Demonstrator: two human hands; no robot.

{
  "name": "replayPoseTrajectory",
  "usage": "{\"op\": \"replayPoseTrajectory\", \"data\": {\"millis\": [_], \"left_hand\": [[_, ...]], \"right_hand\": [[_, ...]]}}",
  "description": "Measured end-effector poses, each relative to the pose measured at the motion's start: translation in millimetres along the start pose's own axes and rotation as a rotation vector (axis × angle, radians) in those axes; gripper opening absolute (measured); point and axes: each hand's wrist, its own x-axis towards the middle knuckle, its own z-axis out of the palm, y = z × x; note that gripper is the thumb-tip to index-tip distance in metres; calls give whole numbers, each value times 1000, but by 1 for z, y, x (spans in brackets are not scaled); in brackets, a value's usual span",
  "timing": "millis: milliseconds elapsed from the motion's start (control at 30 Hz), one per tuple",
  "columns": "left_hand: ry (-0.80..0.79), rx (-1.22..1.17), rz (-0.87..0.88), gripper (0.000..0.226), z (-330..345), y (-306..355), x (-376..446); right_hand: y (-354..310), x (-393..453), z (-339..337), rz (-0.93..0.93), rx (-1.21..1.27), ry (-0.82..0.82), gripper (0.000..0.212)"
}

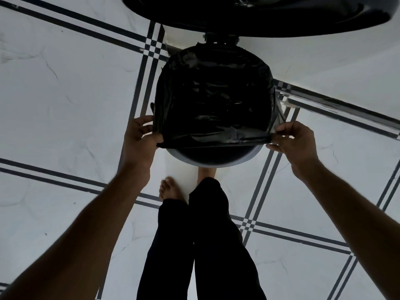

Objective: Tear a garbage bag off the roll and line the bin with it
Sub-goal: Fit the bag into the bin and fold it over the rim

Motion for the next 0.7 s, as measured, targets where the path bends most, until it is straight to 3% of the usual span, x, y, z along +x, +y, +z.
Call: {"op": "replayPoseTrajectory", "data": {"millis": [233, 500, 633, 700], "left_hand": [[159, 335, 55, 29, 3, -5, -1], [83, 439, 14, 16, -4, -10, -5], [-27, 368, 7, 19, -20, -13, -3], [-57, 367, -1, 21, -22, -12, -2]], "right_hand": [[5, -15, 4, -35, 155, -82, 32], [17, -31, 5, 37, 163, -63, 37], [16, -26, 8, 284, 384, 55, 30], [12, -22, 11, 460, 483, -3, 12]]}}
